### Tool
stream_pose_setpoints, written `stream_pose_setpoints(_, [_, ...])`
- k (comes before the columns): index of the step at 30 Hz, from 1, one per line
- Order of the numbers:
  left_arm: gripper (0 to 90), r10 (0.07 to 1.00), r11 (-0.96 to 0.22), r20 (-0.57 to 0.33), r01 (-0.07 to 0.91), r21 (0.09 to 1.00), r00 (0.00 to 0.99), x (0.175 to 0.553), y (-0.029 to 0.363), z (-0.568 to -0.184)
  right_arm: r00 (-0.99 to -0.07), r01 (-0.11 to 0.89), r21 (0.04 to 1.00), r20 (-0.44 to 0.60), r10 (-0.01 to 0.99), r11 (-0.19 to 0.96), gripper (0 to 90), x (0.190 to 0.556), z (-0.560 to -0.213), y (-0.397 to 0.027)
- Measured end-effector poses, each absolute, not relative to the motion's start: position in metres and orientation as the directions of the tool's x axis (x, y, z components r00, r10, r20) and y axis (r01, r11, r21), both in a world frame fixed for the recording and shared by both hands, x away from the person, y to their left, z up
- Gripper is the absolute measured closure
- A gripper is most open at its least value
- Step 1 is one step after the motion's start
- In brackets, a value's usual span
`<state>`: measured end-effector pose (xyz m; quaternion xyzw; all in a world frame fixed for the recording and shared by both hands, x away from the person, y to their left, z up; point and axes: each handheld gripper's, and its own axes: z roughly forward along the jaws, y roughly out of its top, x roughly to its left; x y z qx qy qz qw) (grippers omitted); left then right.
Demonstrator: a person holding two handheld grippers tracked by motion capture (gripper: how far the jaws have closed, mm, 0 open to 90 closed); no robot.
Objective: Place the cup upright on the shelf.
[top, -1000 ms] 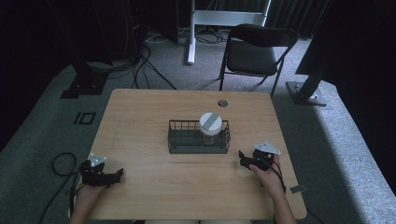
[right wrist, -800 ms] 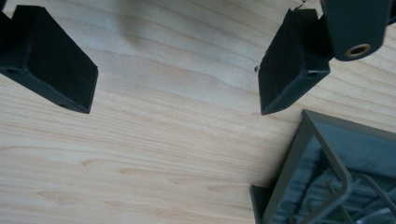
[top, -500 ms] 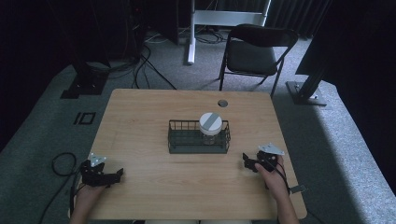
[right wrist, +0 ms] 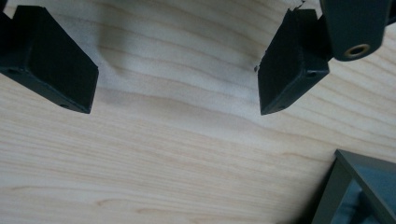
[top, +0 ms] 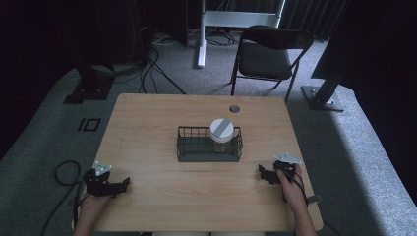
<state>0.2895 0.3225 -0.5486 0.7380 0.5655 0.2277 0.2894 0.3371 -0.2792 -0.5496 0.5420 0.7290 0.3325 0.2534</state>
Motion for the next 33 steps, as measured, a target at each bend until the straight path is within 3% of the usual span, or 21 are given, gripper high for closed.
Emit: stream_pose_setpoints(33, [0.1, 0.966, -0.193, 0.009, 0.702, 0.685, 0.257, 0.2895, 0.3225, -0.5487, -0.296, 0.662, 0.723, 0.011, 0.955, 0.198, 11.3, 0.34, -0.5515, -0.2809])
